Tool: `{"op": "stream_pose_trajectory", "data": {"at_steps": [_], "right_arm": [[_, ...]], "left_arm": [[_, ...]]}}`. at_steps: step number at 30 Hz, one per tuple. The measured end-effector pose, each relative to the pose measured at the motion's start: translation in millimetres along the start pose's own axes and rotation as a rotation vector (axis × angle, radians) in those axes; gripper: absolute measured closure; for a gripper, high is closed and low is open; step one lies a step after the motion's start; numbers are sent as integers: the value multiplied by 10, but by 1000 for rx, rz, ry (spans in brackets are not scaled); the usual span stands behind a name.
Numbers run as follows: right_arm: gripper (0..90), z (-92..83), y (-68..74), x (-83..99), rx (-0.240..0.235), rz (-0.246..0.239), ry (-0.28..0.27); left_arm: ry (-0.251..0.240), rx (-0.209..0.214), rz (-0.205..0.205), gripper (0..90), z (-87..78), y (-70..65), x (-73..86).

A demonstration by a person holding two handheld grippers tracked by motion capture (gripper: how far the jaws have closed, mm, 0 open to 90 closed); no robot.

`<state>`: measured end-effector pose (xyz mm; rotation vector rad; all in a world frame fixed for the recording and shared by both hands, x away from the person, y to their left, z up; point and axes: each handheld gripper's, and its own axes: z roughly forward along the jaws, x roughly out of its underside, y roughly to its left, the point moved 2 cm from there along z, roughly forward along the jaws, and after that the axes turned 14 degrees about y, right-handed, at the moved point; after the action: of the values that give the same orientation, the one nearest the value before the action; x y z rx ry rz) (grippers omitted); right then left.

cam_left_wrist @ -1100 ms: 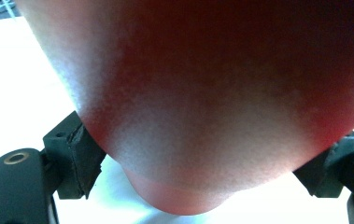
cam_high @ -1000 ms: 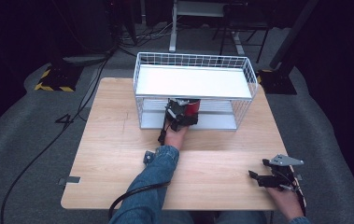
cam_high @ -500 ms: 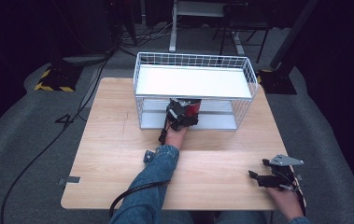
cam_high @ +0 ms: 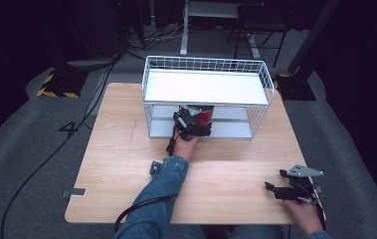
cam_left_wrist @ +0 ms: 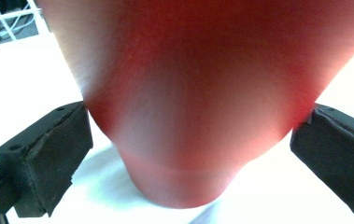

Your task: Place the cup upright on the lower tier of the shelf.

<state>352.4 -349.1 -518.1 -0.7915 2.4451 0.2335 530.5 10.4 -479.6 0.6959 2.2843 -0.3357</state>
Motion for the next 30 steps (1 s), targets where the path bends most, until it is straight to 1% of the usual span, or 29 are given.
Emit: {"op": "stream_pose_trajectory", "data": {"at_steps": [1,2,3,4,5,6,9,11,12,13,14,15,16,18,19,20,21,22,24,26,27,28,29,30], "right_arm": [[170,0,0,0,0,0,0],[170,0,0,0,0,0,0],[170,0,0,0,0,0,0],[170,0,0,0,0,0,0],[170,0,0,0,0,0,0],[170,0,0,0,0,0,0],[170,0,0,0,0,0,0],[169,0,0,0,-1,0,1],[169,0,0,0,-1,0,0],[169,0,0,0,-1,0,0],[169,-1,-1,0,-1,0,1],[169,-1,-1,0,-1,0,1],[169,-1,-1,0,-1,0,2],[168,0,-2,0,-2,0,2],[168,0,-2,0,-2,0,2],[167,0,-2,-1,-2,0,2],[167,0,-2,-1,-2,0,2],[167,0,-2,-1,-2,0,2],[153,5,0,-6,-4,0,5],[149,10,1,-13,-5,0,7],[149,10,1,-13,-5,0,7],[148,16,1,-21,-3,2,6],[148,16,1,-21,-3,2,6],[148,19,0,-24,-2,2,6]], "left_arm": [[0,0,0,0,0,0,0],[-4,8,8,0,-48,10,43],[-28,17,19,0,-59,17,54],[-15,18,1,0,-94,14,86],[-15,18,1,0,-94,14,86],[-33,22,-17,0,-131,7,109],[-54,47,-13,0,-266,10,166],[-53,48,-8,0,-297,11,176],[-54,55,-11,0,-384,6,199],[-54,55,-11,0,-384,6,199],[-59,63,-4,0,-459,0,211],[-59,63,-4,0,-459,0,211],[-78,75,-6,0,-555,-32,216],[-78,77,11,0,-636,-48,223],[-78,77,11,0,-636,-48,223],[-82,77,21,0,-718,-69,237],[-85,79,26,0,-755,-76,246],[-85,79,26,0,-755,-76,246],[-83,85,30,0,-834,-83,270],[-87,101,22,0,-924,-79,308],[-87,101,22,0,-924,-79,308],[-84,109,15,0,-989,-76,346],[-84,109,15,0,-989,-76,346],[-81,114,16,0,-1067,-68,389]]}}
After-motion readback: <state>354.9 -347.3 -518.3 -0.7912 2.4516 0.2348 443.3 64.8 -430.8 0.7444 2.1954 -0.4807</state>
